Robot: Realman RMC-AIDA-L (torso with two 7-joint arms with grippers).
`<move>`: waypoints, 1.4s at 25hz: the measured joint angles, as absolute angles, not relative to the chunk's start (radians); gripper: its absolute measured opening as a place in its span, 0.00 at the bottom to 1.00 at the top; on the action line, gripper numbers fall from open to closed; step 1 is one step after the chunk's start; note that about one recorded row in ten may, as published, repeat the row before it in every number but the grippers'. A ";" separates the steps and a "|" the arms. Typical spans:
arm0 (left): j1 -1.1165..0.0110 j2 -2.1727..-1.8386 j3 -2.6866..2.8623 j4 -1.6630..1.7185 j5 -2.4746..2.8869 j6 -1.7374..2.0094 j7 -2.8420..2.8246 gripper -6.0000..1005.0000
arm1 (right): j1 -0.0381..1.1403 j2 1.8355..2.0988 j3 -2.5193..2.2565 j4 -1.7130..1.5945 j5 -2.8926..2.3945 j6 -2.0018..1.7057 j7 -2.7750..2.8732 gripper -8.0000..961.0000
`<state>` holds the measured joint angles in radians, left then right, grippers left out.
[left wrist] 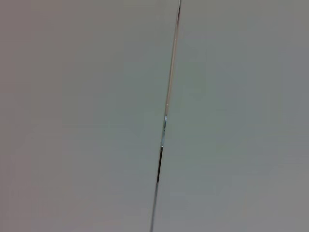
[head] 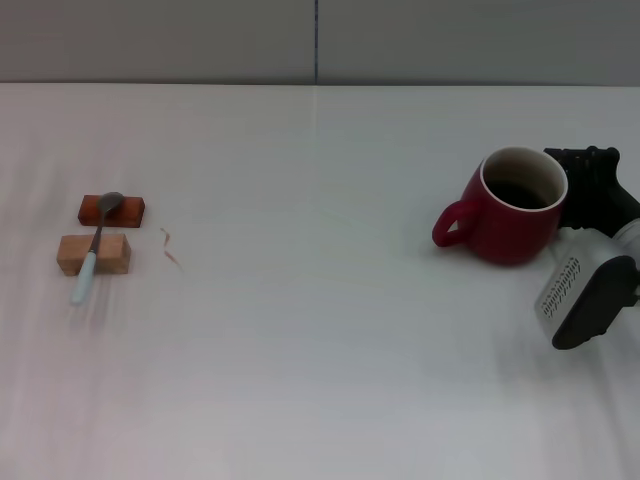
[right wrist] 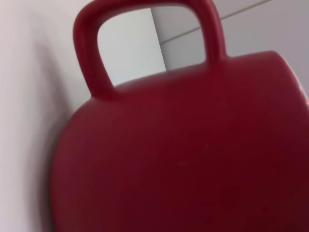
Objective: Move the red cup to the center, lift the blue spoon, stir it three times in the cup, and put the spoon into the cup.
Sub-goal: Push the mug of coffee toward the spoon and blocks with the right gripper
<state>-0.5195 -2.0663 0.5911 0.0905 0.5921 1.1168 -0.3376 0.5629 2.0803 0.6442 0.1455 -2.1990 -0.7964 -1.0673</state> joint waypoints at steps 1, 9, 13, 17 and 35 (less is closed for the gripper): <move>-0.519 -2.066 0.592 0.090 0.592 1.117 -0.338 0.81 | 0.563 2.080 0.644 0.151 -2.199 -0.796 -1.067 0.06; -0.519 -2.066 0.595 0.091 0.592 1.117 -0.337 0.80 | 0.570 2.080 0.644 0.195 -2.203 -0.771 -1.066 0.06; -0.518 -2.066 0.596 0.091 0.592 1.117 -0.337 0.80 | 0.571 2.080 0.644 0.208 -2.208 -0.771 -1.062 0.06; -0.518 -2.066 0.597 0.091 0.592 1.117 -0.337 0.80 | 0.576 2.081 0.644 0.225 -2.209 -0.770 -1.061 0.06; -0.517 -2.066 0.598 0.091 0.595 1.132 -0.337 0.80 | 0.591 2.087 0.607 0.314 -2.211 -0.736 -1.059 0.06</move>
